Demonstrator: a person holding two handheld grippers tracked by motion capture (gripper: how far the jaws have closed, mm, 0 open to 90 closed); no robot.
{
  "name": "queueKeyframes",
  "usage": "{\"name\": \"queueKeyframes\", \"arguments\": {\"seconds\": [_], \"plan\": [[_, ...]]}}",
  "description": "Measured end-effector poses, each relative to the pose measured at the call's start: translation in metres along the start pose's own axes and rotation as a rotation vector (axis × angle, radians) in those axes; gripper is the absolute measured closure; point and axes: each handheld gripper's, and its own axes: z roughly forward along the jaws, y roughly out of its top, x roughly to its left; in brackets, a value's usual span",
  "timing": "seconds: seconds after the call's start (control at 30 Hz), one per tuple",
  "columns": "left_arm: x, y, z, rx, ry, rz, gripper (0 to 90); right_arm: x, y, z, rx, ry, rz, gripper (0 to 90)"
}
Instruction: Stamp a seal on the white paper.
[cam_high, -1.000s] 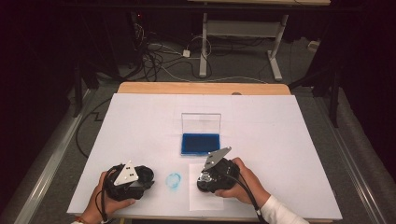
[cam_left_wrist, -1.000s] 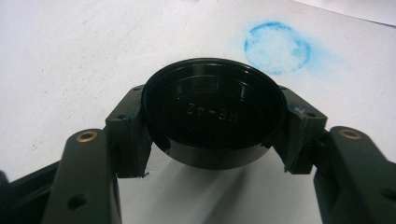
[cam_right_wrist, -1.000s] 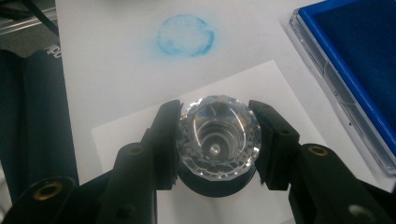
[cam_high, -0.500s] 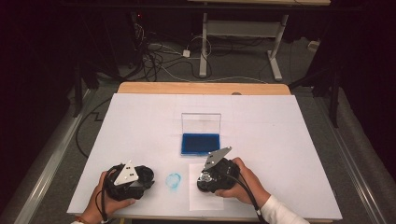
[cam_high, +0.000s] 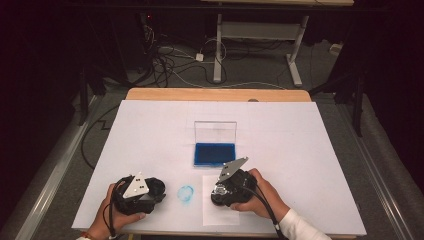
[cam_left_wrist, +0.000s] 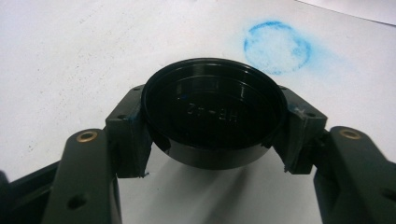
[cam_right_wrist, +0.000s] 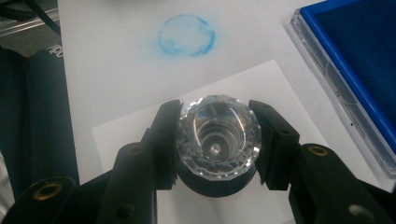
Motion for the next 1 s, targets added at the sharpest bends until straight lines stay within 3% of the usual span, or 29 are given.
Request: {"name": "queueKeyframes", "arguments": {"seconds": [0.87, 1.0], "plan": [[0.0, 0.001, 0.0, -0.001, 0.0, 0.01, 36.4, -0.003, -0.003, -0.002, -0.024, 0.013, 0.025, 57.3], [0.0, 0.001, 0.0, -0.002, 0.001, 0.008, 36.4, -0.008, -0.003, -0.011, -0.068, 0.029, 0.055, 57.3]]}}
